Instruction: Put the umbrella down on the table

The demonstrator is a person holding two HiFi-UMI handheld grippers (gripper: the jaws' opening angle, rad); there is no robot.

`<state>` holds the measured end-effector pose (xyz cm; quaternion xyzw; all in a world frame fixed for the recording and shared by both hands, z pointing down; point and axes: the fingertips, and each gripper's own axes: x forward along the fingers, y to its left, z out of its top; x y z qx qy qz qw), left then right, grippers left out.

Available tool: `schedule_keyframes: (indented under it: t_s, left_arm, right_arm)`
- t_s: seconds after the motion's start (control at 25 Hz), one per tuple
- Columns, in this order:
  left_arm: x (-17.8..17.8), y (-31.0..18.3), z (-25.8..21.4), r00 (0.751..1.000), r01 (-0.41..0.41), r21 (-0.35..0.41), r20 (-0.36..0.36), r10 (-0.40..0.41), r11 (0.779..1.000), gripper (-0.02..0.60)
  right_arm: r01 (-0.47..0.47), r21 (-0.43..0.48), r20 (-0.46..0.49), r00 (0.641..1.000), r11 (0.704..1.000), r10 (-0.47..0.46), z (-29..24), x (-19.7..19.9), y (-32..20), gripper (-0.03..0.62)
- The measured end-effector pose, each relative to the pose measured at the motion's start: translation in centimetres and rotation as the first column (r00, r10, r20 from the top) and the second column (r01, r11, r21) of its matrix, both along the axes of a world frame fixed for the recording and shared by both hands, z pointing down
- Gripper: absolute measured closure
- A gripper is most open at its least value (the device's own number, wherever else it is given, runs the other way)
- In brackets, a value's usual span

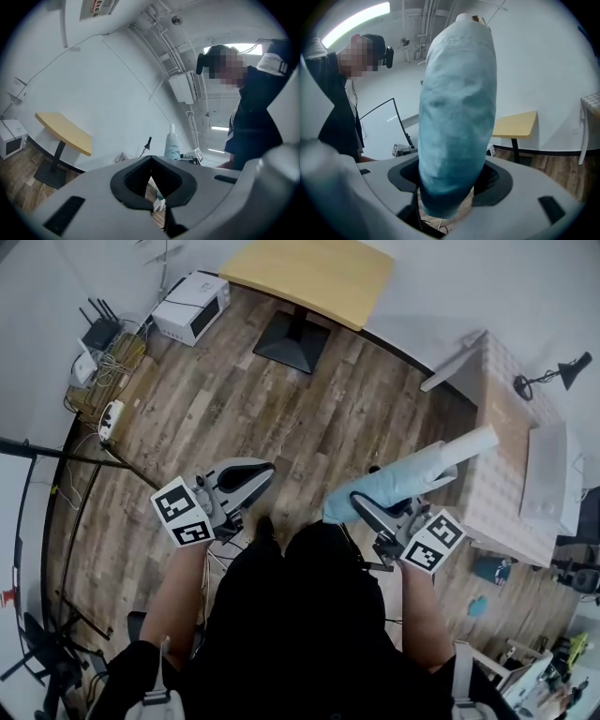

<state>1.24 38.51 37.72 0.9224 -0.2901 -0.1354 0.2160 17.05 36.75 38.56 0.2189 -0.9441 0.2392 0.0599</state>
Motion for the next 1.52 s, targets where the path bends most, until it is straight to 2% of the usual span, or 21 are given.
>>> schedule_keyframes:
  t_s: [0.12,0.4,0.64,0.8,0.92,1.04,1.2,1.52]
  left_arm:
    - [0.2,-2.2,1.1,1.000,-0.005,-0.024,-0.001,0.005,1.000,0.569]
    - [0.9,-9.4,2.7,0.999,0.021,-0.068,0.029,-0.019,0.997,0.569]
    - [2.8,-17.4,1.3,0.997,0.047,-0.068,0.072,-0.042,0.997,0.569]
    - [5.1,-21.8,-0.9,0.995,0.049,-0.041,0.095,-0.044,0.998,0.569]
    - [5.4,-24.5,-1.4,0.992,0.066,-0.039,0.114,-0.061,0.997,0.569]
    - [5.2,-26.4,-0.7,0.990,0.088,-0.068,0.114,-0.080,0.994,0.570]
    - [3.6,-29.5,0.1,0.990,0.101,-0.091,0.103,-0.092,0.991,0.570]
    - [-2.4,-37.3,0.4,0.995,0.067,-0.056,0.081,-0.063,0.996,0.569]
  right_arm:
    - [0.009,-0.006,-0.024,1.000,1.000,-0.010,1.1,-0.1,-2.5,0.293]
    - [0.033,-0.022,0.008,0.999,0.999,-0.033,2.7,0.7,-11.0,0.293]
    - [0.077,0.018,0.017,0.997,0.997,-0.078,1.8,2.1,-20.1,0.293]
    - [0.124,0.046,0.020,0.992,0.991,-0.125,0.6,3.7,-25.1,0.293]
    - [0.147,0.057,0.032,0.988,0.988,-0.149,0.3,3.7,-28.8,0.293]
    - [0.150,0.041,0.061,0.986,0.988,-0.153,0.7,3.4,-31.2,0.293]
    - [0.142,0.014,0.056,0.988,0.990,-0.142,1.7,2.4,-34.0,0.293]
    - [0.118,-0.004,0.020,0.993,0.993,-0.118,2.2,-2.7,-40.5,0.293]
